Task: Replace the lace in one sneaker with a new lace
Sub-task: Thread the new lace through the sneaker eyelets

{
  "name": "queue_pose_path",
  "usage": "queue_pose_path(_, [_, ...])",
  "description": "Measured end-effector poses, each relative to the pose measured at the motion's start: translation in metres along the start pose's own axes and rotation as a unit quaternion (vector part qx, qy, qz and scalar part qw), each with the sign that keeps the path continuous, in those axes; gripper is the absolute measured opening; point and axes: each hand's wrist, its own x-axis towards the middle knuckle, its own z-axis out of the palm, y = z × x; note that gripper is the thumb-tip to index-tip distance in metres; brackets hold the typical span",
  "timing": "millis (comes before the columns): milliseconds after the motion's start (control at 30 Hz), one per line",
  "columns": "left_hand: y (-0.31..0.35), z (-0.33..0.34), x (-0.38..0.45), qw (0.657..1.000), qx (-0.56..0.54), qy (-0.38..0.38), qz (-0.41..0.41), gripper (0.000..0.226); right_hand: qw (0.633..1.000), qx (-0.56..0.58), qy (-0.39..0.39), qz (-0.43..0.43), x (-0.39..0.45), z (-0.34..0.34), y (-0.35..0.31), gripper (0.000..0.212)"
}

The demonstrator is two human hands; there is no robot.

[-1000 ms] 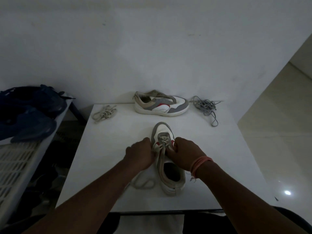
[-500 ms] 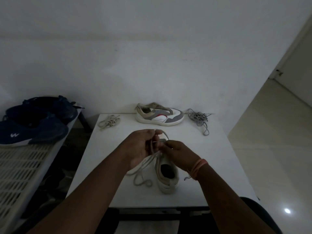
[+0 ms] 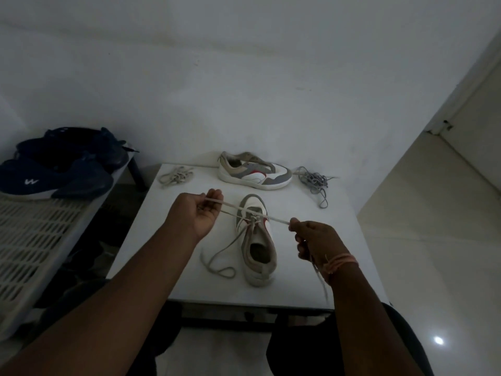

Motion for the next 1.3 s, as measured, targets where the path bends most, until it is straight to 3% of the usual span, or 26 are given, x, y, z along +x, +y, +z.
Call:
queue_pose_path(100, [0.002,0.002,0.007,0.999,0.015,0.026,0.025,0.016,0.997,-0.055,0.046,0.027,0.011,-0.003,0.002,0.020])
queue_pose_path(167, [0.006,0.003,0.017,0.998,0.005,0.040,0.040,0.014,0.994,-0.101,0.027,0.027,0.016,-0.005,-0.001,0.011])
queue_pose_path(233, [0.011,0.005,0.026,0.997,0.018,0.053,0.044,0.016,0.992,-0.123,0.007,0.004,0.021,-0.003,-0.004,0.019])
queue_pose_path(300, [0.010,0.006,0.031,0.985,0.155,0.071,0.033,0.038,0.992,-0.118,-0.001,-0.046,0.023,0.003,-0.010,0.020])
queue_pose_path(333, [0.006,0.006,0.029,0.961,0.264,0.077,0.025,0.046,0.990,-0.117,-0.004,-0.078,0.025,0.008,-0.012,0.017])
queue_pose_path(400, [-0.013,0.010,0.017,0.872,0.483,0.060,0.052,0.045,0.984,-0.122,-0.024,-0.130,0.028,0.019,-0.015,0.012])
queue_pose_path(433, [-0.023,0.010,0.014,0.799,0.592,0.028,0.102,0.042,0.980,-0.127,-0.039,-0.145,0.030,0.025,-0.016,0.011])
queue_pose_path(533, [-0.044,0.003,0.012,0.501,0.813,-0.146,0.258,0.043,0.975,-0.125,-0.075,-0.169,0.032,0.042,-0.021,0.012])
queue_pose_path(567, [-0.046,0.002,0.013,0.433,0.838,-0.169,0.286,0.032,0.974,-0.125,-0.079,-0.171,0.033,0.044,-0.022,0.013])
queue_pose_path(600, [-0.046,0.001,0.015,0.398,0.848,-0.169,0.306,0.022,0.974,-0.129,-0.080,-0.170,0.033,0.045,-0.022,0.012])
queue_pose_path(633, [-0.044,0.001,0.017,0.390,0.847,-0.157,0.326,0.017,0.973,-0.135,-0.083,-0.167,0.034,0.043,-0.021,0.011])
queue_pose_path(700, [-0.039,0.002,0.022,0.409,0.833,-0.112,0.355,0.015,0.971,-0.156,-0.085,-0.159,0.038,0.035,-0.018,0.007])
queue_pose_path(800, [-0.024,0.002,0.028,0.448,0.828,-0.047,0.333,0.015,0.973,-0.157,-0.072,-0.152,0.043,0.025,-0.014,0.008])
queue_pose_path(900, [-0.013,-0.003,0.039,0.461,0.833,-0.012,0.307,0.015,0.980,-0.136,-0.058,-0.130,0.047,0.026,-0.010,0.012])
queue_pose_path(967, [-0.017,-0.008,0.041,0.451,0.845,-0.026,0.288,0.016,0.979,-0.143,-0.064,-0.127,0.048,0.032,-0.010,0.016])
queue_pose_path(1067, [-0.037,-0.010,0.040,0.428,0.843,-0.097,0.313,0.047,0.976,-0.146,-0.090,-0.136,0.048,0.043,-0.013,0.019])
queue_pose_path(1133, [-0.052,-0.010,0.038,0.446,0.820,-0.148,0.328,0.036,0.980,-0.122,-0.097,-0.121,0.048,0.049,-0.015,0.012])
queue_pose_path(1200, [-0.061,-0.015,0.039,0.450,0.807,-0.143,0.354,0.023,0.984,-0.116,-0.078,-0.109,0.052,0.051,-0.010,0.010])
queue_pose_path(1300, [-0.064,-0.022,0.041,0.478,0.795,-0.081,0.364,0.015,0.944,-0.283,-0.005,-0.167,0.061,0.046,0.003,0.014])
